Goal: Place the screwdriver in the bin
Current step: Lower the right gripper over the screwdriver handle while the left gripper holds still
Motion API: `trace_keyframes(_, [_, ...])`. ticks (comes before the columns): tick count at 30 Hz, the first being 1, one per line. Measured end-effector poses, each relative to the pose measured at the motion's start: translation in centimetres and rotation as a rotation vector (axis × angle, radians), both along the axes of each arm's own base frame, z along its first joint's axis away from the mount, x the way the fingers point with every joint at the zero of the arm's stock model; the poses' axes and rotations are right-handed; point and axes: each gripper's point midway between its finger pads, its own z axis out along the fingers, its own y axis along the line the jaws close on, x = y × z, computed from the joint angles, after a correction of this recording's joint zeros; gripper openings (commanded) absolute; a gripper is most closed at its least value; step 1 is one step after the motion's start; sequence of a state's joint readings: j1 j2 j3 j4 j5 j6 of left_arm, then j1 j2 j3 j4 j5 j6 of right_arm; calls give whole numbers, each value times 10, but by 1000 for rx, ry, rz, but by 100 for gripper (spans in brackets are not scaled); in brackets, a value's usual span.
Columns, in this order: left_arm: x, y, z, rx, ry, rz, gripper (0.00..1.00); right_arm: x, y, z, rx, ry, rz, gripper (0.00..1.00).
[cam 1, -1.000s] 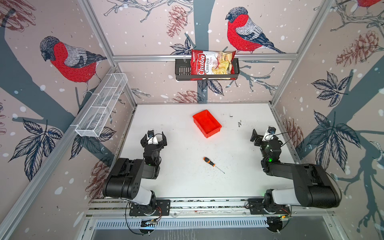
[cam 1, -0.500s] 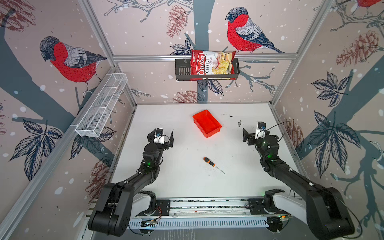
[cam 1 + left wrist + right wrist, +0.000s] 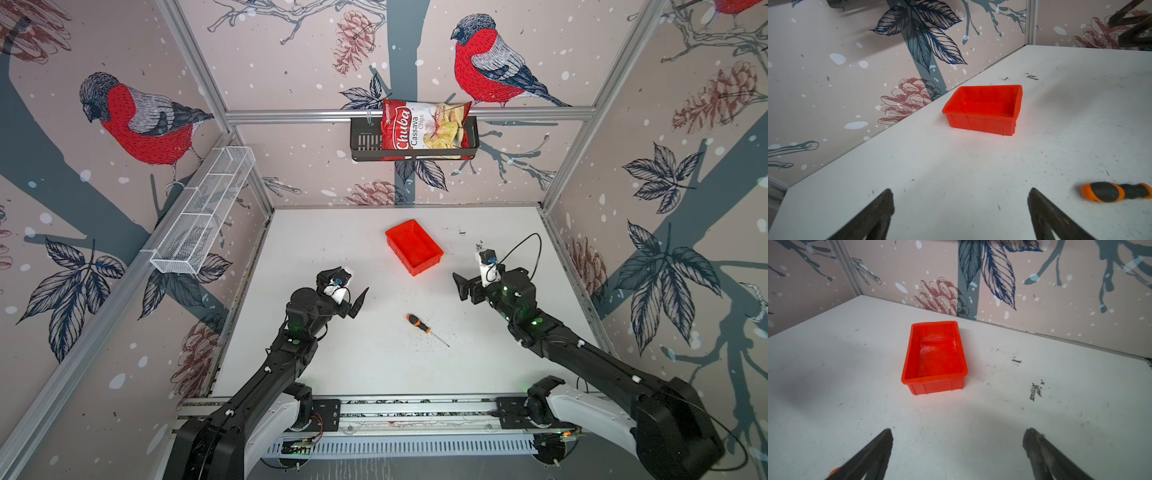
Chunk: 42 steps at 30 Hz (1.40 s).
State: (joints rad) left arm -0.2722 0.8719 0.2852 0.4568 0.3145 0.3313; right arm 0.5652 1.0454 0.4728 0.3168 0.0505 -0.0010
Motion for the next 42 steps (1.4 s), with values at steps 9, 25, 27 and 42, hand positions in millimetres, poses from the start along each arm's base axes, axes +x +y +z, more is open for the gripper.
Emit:
trace_keyframes(9, [-21, -2, -15, 12, 44, -39, 99, -51, 61, -34, -30, 121, 167, 100])
trace_keyframes(25, [-38, 0, -24, 11, 58, -56, 99, -80, 106, -113, -241, 309, 274, 100])
trace_keyframes(27, [-39, 1, -25, 12, 57, -56, 99, -79, 112, -119, -272, 321, 293, 100])
trace_keyframes(42, [-41, 1, -40, 22, 98, -56, 99, -82, 116, -147, -382, 429, 340, 79])
